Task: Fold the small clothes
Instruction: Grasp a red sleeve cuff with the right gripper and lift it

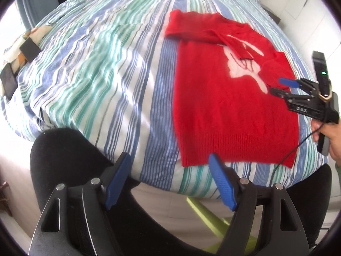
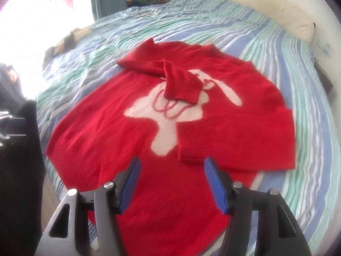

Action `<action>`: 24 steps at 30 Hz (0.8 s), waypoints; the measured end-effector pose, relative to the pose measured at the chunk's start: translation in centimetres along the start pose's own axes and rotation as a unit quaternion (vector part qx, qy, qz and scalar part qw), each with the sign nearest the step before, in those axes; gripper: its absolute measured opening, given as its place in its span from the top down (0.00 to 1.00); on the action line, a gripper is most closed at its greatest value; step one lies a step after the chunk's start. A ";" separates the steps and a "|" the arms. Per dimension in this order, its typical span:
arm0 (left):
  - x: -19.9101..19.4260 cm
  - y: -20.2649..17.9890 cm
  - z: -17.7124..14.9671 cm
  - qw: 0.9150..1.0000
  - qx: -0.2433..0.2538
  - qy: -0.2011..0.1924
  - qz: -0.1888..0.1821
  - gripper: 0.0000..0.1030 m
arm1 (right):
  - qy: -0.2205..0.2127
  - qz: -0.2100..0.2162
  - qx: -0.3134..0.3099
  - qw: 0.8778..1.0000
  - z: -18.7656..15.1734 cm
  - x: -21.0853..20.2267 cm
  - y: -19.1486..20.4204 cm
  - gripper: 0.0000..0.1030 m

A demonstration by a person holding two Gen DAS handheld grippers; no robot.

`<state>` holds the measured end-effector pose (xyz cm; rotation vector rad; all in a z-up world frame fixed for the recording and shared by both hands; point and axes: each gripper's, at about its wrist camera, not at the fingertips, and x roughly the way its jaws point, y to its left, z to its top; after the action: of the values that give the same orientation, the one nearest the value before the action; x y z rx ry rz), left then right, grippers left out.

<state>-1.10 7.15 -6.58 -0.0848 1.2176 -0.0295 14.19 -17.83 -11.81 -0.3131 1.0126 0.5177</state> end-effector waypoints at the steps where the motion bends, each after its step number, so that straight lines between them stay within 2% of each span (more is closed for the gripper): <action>1: -0.1 0.2 -0.2 1.000 -0.001 -0.001 0.003 0.22 | 0.010 -0.011 -0.017 1.000 0.5 1.9 0.2 0.41; 3: 0.6 0.4 -0.5 1.000 -0.007 0.002 0.014 0.22 | 0.032 -0.034 -0.027 0.999 0.7 5.4 -0.5 0.44; 4: 0.7 0.9 -0.7 1.000 -0.012 0.006 0.021 0.22 | 0.037 -0.034 -0.006 0.999 0.5 6.5 -1.7 0.54; 5: 0.9 1.3 -1.0 0.999 -0.018 0.009 0.026 0.22 | 0.034 -0.020 0.038 0.998 0.3 6.5 -3.3 0.83; 6: 1.0 1.9 -1.4 0.999 -0.025 0.012 0.031 0.22 | 0.026 -0.013 0.089 0.996 -0.1 5.8 -5.1 0.92; 8: 1.3 3.0 -2.0 0.998 -0.039 0.020 0.034 0.22 | -0.012 -0.006 0.175 0.985 -1.2 2.5 -8.8 0.92; 11: 2.0 3.7 -2.2 0.997 -0.056 0.035 0.028 0.22 | -0.069 -0.045 0.271 0.959 -4.5 -3.7 -15.1 0.92; 12: 2.1 3.6 -2.1 0.997 -0.057 0.037 0.023 0.22 | -0.084 -0.063 0.309 0.945 -6.4 -5.7 -17.7 0.92; 14: 2.3 2.7 -1.5 0.998 -0.052 0.036 0.014 0.22 | -0.101 -0.109 0.387 0.910 -10.7 -9.2 -22.9 0.92; 16: 2.4 1.2 -0.7 0.999 -0.038 0.031 0.006 0.22 | -0.096 -0.149 0.451 0.875 -15.3 -11.3 -27.4 0.92; 17: 2.3 0.2 -0.3 0.999 -0.029 0.028 0.001 0.22 | -0.094 -0.158 0.480 0.858 -17.3 -12.0 -29.1 0.92; 19: 2.1 -1.8 0.4 1.000 -0.009 0.024 -0.012 0.22 | -0.094 -0.157 0.522 0.833 -20.8 -12.6 -31.1 0.92; 21: 1.9 -3.6 0.8 0.999 0.014 0.021 -0.020 0.22 | -0.096 -0.146 0.546 0.820 -22.9 -12.3 -32.2 0.92; 24: 1.4 -5.6 1.0 0.999 0.045 0.017 -0.026 0.22 | -0.089 -0.132 0.560 0.813 -24.2 -10.9 -32.0 0.92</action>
<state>0.47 1.53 -7.10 -0.0377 1.2468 -0.1301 9.62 -59.11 -14.12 0.6456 0.9145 -0.3508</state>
